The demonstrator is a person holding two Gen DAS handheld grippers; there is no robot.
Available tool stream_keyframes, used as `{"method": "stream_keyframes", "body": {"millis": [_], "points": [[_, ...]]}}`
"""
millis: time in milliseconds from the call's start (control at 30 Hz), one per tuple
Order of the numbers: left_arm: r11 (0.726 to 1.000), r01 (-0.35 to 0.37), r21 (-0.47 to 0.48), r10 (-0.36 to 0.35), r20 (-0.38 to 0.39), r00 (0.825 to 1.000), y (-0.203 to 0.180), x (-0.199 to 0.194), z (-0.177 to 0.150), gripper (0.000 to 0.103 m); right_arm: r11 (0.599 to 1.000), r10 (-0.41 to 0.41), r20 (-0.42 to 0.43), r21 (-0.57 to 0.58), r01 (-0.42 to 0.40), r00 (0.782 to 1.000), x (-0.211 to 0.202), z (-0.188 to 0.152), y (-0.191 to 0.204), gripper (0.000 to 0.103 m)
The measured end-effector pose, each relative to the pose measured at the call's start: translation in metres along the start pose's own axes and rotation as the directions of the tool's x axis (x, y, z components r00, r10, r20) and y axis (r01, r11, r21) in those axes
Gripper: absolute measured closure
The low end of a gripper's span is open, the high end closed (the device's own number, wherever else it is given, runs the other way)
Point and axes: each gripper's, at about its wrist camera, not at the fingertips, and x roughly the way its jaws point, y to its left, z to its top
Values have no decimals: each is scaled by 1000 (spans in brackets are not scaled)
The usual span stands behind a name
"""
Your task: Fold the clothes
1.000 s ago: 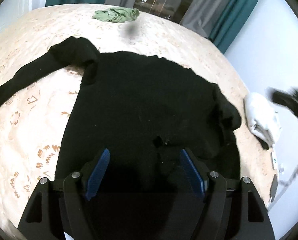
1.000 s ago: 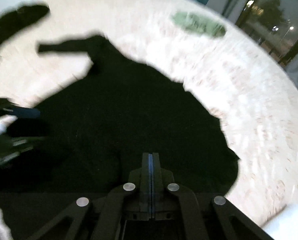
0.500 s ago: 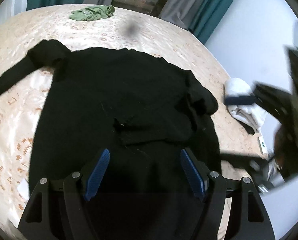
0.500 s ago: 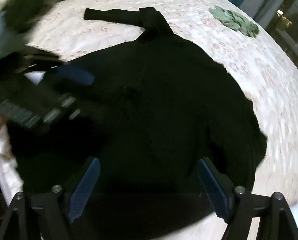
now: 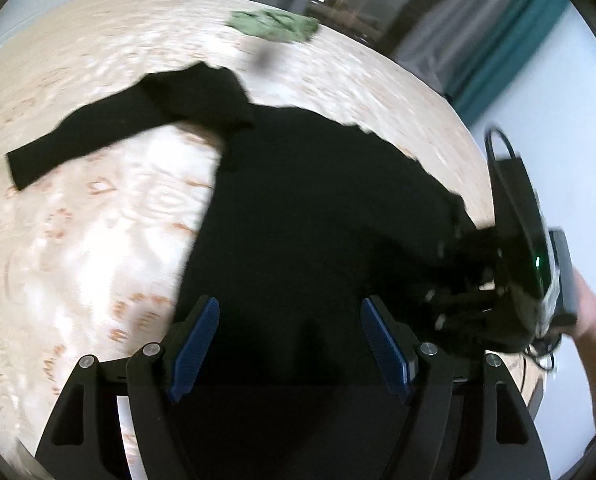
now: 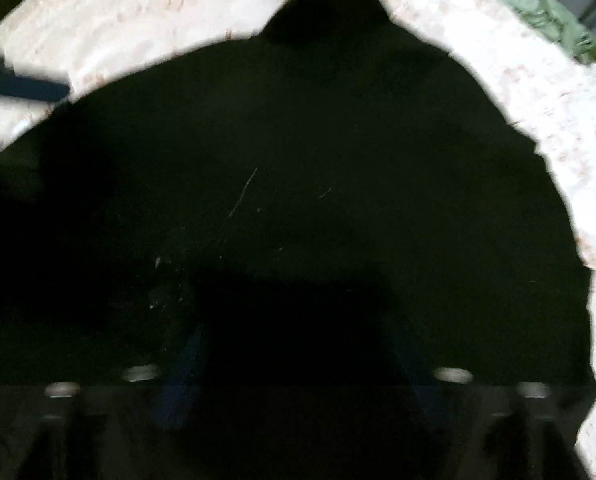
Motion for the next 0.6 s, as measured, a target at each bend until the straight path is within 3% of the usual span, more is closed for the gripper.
{"method": "stream_keyframes", "body": {"millis": [33,100,167,267,333,433,533,600], "points": [[1000,3,-11,-3,2,1000,2,0,0,27,1000,-14,7,9,14,1000,-2,2,-2,94],[999,17,-27,-17,2,1000,3,1,-1,27,998,-42,28,37,41,999,-10,7,-9,95],[998,62,-20,-62,0,998,-7,2,-9,27,989,-83,109,128,69,991,-39,9,-30,95],[991,128,41,-128,-11,992,-39,12,-29,26,933,-226,246,334,136,942,-111,-2,-82,95],[980,152,132,-147,-46,988,-65,18,-44,26,861,-348,292,475,181,891,-161,-25,-116,95],[950,172,260,-159,-70,985,-99,22,-65,26,719,-503,313,669,189,806,-231,-79,-159,95],[929,168,330,-154,-67,986,-115,22,-78,26,595,-595,299,787,160,746,-273,-143,-180,95],[931,173,322,-156,-78,985,-115,25,-80,26,529,-634,249,831,174,732,-286,-190,-185,95]]}}
